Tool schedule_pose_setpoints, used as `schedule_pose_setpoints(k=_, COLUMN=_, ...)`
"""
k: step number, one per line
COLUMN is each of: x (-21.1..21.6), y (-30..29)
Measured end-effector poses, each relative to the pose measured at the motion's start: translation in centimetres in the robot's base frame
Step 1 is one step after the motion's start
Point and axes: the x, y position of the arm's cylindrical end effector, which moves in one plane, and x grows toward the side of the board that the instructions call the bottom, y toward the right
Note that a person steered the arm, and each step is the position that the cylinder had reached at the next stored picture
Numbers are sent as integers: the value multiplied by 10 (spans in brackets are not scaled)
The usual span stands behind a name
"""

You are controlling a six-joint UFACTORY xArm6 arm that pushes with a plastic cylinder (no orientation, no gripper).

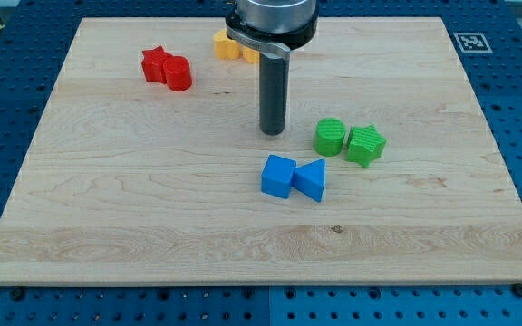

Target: Push the green circle into the green star

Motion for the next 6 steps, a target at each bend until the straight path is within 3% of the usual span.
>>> schedule_pose_setpoints(k=6, x=13, y=87)
